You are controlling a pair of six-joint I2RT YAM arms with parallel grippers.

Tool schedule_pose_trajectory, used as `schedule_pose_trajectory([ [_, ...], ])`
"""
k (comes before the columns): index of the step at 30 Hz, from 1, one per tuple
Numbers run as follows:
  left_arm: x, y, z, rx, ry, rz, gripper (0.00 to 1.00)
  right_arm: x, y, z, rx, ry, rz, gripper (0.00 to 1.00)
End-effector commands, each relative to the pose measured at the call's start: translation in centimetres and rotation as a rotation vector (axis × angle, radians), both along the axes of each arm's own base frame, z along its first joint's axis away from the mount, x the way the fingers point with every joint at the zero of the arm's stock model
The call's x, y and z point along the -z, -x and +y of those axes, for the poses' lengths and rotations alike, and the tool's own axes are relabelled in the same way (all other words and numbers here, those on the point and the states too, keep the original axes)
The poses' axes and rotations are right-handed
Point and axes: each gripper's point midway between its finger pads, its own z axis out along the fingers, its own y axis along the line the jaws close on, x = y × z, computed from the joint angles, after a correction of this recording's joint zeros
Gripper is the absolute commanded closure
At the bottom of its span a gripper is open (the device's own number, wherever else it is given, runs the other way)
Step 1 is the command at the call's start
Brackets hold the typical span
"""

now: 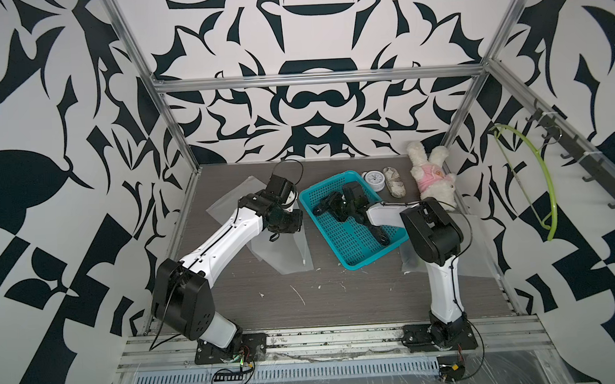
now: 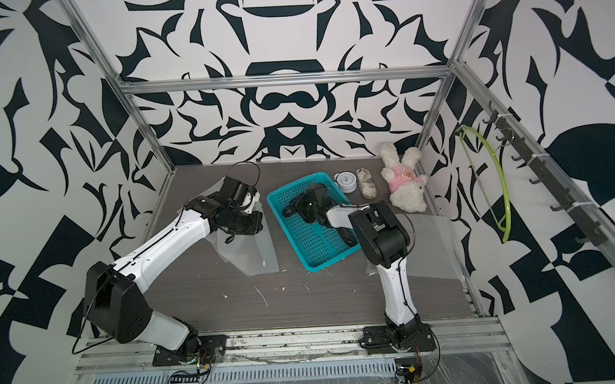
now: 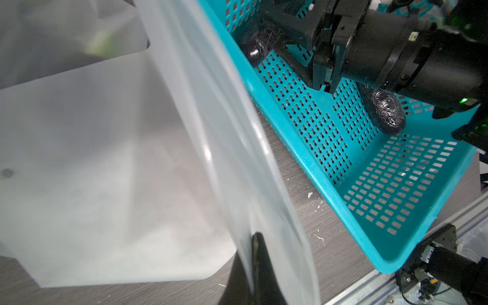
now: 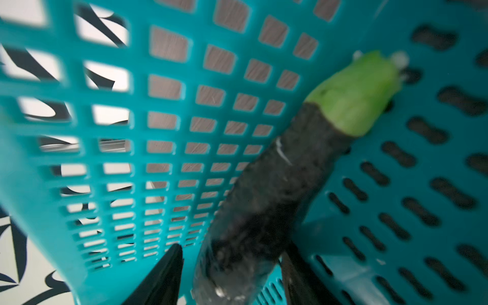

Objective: Place the eggplant in a zip-top bag and seal the zipper
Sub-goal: Pick up the eggplant from the basket.

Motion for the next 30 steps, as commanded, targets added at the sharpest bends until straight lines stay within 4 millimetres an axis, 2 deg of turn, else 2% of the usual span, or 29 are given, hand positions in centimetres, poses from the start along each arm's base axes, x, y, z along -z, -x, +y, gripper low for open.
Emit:
schedule_pose_trajectory([
  [1, -0.8, 0.4, -0.2, 0.009, 0.029, -0.019, 1.0, -1.0, -0.3, 0.8, 0.002, -0.037, 0.004, 0.48],
  [3, -1.0, 0.5, -0.3, 0.012, 0.035, -0.026, 1.0, -0.5, -0.3, 0.9, 0.008, -0.052, 0.027, 0.54],
  [6, -1.5, 0.9, -0.6, 0.027, 0.069, -0.029, 1.0, 0.4, -0.2, 1.0, 0.024, -0.078, 0.06, 0.55],
  [9, -1.8, 1.3, -0.7, 0.032, 0.085, -0.04, 1.0, 0.8, -0.3, 0.7, 0.055, -0.08, 0.073, 0.4],
  [12, -1.8, 1.6, -0.6, 0.031, 0.085, -0.041, 1.0, 0.8, -0.8, 0.7, 0.077, -0.095, 0.07, 0.37],
  [14, -1.9, 1.7, -0.6, 0.03, 0.088, -0.04, 1.0, 0.8, -1.0, 1.2, 0.075, -0.121, 0.079, 0.42],
  [16, -2.0, 1.7, -0.6, 0.027, 0.09, -0.044, 1.0, 0.8, -1.1, 1.5, 0.073, -0.143, 0.078, 0.53],
  [21, -1.7, 1.7, -0.3, 0.021, 0.072, -0.04, 1.0, 0.3, -0.1, 0.5, 0.085, -0.131, 0.055, 0.68],
  [30, -1.1, 1.1, -0.3, 0.012, 0.04, -0.011, 1.0, -5.0, 1.1, -2.5, 0.059, -0.025, -0.112, 0.77],
])
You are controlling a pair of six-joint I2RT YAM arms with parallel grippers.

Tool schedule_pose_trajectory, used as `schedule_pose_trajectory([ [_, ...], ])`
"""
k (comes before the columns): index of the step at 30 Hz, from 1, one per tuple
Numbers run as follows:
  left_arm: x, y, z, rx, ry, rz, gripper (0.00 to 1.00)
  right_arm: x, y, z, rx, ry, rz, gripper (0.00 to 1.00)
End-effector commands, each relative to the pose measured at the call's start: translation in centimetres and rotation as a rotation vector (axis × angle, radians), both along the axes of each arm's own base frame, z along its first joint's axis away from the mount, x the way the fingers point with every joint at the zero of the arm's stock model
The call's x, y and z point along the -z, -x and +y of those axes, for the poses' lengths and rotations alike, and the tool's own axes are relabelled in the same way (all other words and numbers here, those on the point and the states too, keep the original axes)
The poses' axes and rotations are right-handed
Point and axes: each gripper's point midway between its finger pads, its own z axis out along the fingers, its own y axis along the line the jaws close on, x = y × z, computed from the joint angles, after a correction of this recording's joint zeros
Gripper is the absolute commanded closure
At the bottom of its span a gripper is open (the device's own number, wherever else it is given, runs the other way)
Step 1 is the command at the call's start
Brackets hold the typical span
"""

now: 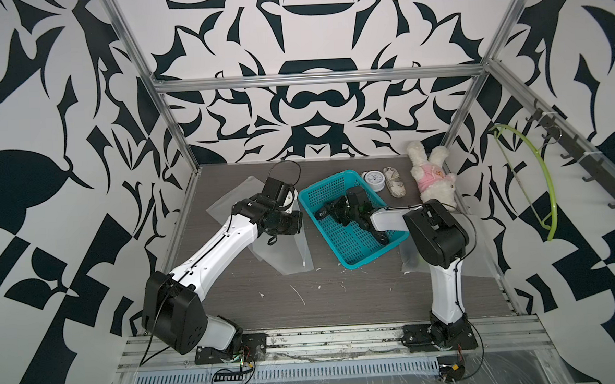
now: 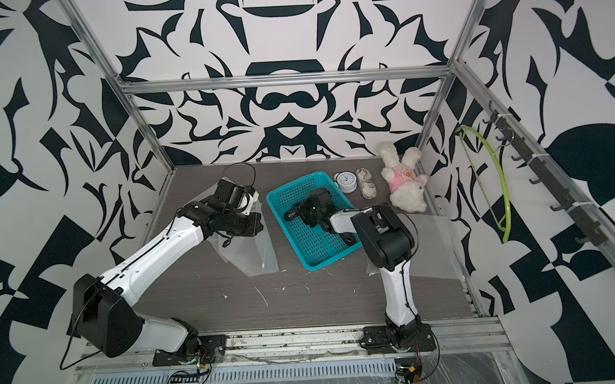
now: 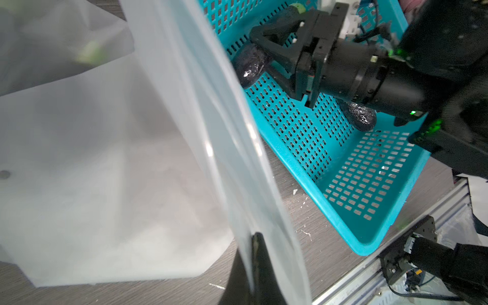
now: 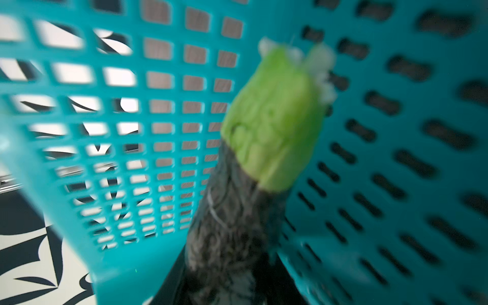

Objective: Place the eggplant in a zip-top bag and seal the zipper
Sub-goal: Pick up the eggplant from the basket.

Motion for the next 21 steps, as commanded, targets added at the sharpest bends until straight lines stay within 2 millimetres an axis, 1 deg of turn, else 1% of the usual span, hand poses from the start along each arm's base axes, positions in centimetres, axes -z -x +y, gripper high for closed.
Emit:
schedule_pose_trajectory([
  [1, 0.5, -0.1, -0.2, 0.002, -0.019, 0.034, 1.0, -4.9, -0.5, -1.5, -0.008, 0.066, -0.153, 0.77],
  [3, 0.8, -0.3, -0.4, 0.008, -0.024, 0.051, 1.0, -6.3, -0.1, -2.4, -0.021, 0.105, -0.204, 0.77],
  [5, 0.8, -0.7, -0.8, 0.013, -0.027, 0.067, 1.0, -8.1, 0.3, -2.7, -0.053, 0.137, -0.27, 0.77],
  [7, 0.7, -1.1, -1.3, 0.02, -0.022, 0.083, 1.0, -10.4, 0.9, -2.7, -0.109, 0.178, -0.345, 0.76],
  [12, 0.3, -2.2, -2.5, 0.032, 0.002, 0.093, 1.0, -15.4, 3.0, -3.7, -0.171, 0.25, -0.496, 0.76],
  [16, 0.1, -2.9, -3.6, 0.048, 0.035, 0.088, 1.0, -19.4, 4.8, -3.2, -0.236, 0.22, -0.603, 0.76],
  [19, 0.4, -3.6, -4.4, 0.058, 0.052, 0.091, 1.0, -21.4, 6.2, -2.4, -0.286, 0.177, -0.65, 0.76],
  [21, 0.7, -3.9, -5.0, 0.067, 0.064, 0.102, 1.0, -22.2, 7.2, -1.6, -0.326, 0.151, -0.671, 0.76],
])
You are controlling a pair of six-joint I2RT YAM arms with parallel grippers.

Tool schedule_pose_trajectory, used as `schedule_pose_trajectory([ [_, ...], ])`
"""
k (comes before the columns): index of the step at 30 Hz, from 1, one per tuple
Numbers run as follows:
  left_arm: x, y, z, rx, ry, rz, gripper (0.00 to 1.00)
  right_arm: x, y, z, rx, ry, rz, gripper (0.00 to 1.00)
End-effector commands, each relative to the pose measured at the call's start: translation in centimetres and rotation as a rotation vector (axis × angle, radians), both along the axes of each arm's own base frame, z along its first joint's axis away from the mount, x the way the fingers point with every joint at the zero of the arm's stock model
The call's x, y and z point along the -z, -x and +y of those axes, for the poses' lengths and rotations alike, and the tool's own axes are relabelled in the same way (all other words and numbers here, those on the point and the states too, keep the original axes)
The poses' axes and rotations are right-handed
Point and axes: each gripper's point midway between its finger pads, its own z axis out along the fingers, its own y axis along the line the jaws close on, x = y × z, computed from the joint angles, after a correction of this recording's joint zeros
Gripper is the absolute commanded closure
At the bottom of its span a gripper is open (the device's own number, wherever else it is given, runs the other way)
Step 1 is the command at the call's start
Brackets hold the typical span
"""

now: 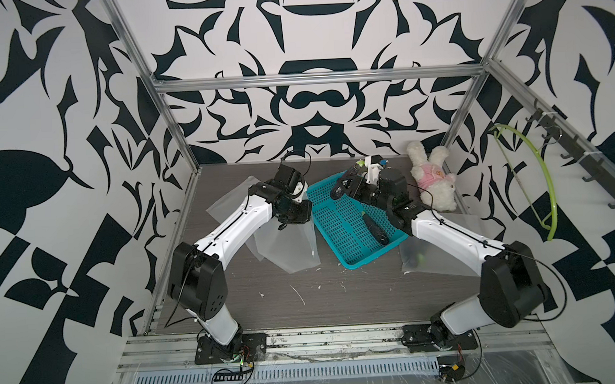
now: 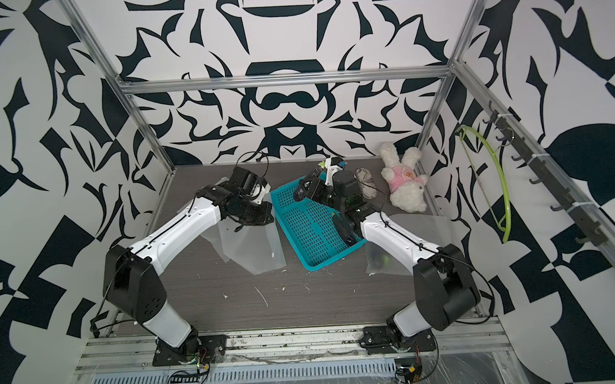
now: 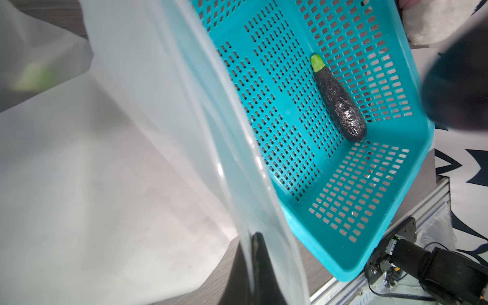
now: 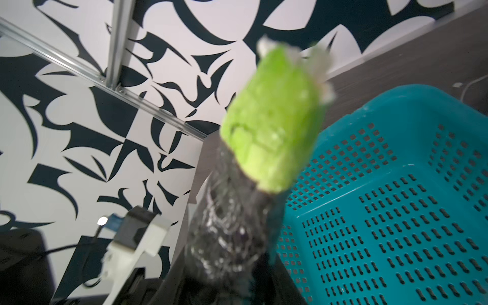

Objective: Place the eggplant in a zip-top bag and seal the zipper
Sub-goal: Pick up the eggplant from the basket, then place the eggplant in the zipper food storage bag.

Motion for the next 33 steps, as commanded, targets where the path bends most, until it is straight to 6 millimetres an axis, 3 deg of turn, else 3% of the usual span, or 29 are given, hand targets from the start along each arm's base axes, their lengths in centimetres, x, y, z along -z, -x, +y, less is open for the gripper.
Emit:
schedule_pose_trajectory([
  [1, -0.2, -0.7, -1.5, 0.024, 0.044, 0.013, 1.0, -2.0, 2.2, 1.9, -0.128, -0.008, -0.062, 0.76],
  [10, 0.0, -1.2, -2.1, 0.032, 0.051, 0.023, 1.0, -1.5, 6.7, 5.5, -0.255, 0.034, -0.097, 0.76],
  [18, -0.8, -1.1, -2.5, 0.018, 0.093, 0.022, 1.0, 0.8, 7.3, 7.0, -0.261, 0.056, -0.085, 0.76],
  [24, -2.0, -0.7, -2.3, 0.006, 0.152, 0.013, 1.0, 3.1, 6.7, 5.6, -0.169, 0.109, -0.115, 0.77],
  [33, -2.7, 0.6, -1.3, 0.005, 0.163, 0.032, 1.0, 3.1, 6.1, 4.1, -0.108, 0.212, -0.159, 0.77],
])
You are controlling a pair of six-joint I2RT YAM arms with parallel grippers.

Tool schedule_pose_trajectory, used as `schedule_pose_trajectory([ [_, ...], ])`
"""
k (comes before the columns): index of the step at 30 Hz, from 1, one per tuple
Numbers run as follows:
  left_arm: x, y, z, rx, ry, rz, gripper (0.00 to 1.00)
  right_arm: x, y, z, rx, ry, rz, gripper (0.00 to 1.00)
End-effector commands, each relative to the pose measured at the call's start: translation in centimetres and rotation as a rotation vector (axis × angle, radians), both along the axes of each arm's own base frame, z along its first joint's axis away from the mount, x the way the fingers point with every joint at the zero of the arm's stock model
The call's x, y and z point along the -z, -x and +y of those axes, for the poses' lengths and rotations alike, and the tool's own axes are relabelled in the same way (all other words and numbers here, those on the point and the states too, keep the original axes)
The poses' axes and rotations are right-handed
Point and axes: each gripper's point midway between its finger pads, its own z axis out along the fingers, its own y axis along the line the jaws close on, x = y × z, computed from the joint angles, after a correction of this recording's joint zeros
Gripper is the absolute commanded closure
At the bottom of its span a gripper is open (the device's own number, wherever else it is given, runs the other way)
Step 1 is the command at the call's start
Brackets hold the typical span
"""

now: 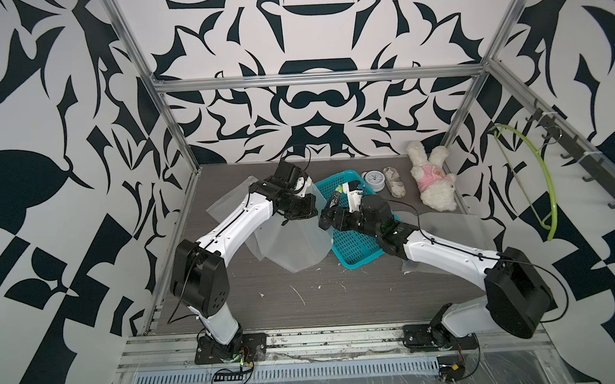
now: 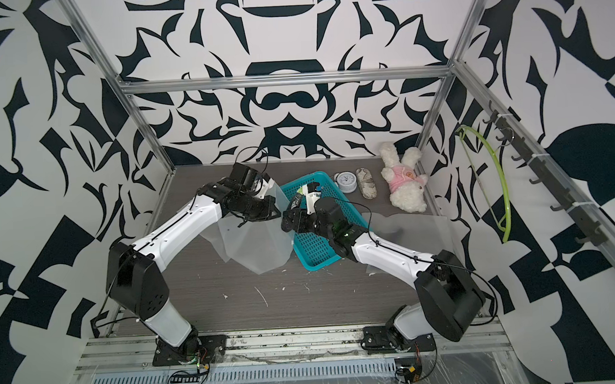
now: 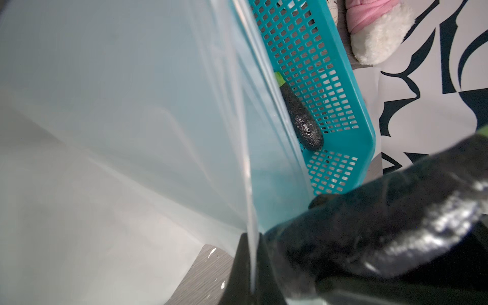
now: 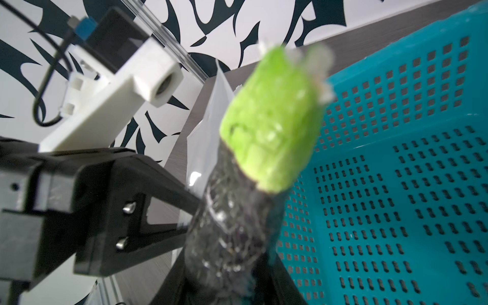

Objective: Place the eggplant in a zip-top bag and seal the zipper
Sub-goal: Place the eggplant in the zipper food storage bag.

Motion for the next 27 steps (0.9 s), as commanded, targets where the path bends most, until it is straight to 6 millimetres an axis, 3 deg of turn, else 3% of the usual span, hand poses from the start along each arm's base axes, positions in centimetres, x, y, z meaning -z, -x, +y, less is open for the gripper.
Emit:
schedule_pose_trajectory([
  [1, -0.6, 1.3, 0.5, 0.017, 0.01, 0.018, 1.0, -2.6, -0.4, -0.4, 0.019, 0.009, -0.102, 0.77],
  [6, -1.7, 1.8, 1.0, 0.019, 0.006, 0.003, 1.0, -2.9, 0.5, 1.7, -0.107, 0.045, -0.148, 0.77],
  [12, -5.2, 1.6, 1.5, 0.013, 0.012, -0.083, 1.0, -3.9, 3.0, 4.7, -0.314, 0.116, -0.223, 0.76],
  [27, -8.7, 3.2, 2.8, 0.022, 0.014, -0.148, 1.0, -0.8, 1.7, 5.1, -0.326, 0.264, -0.108, 0.74],
])
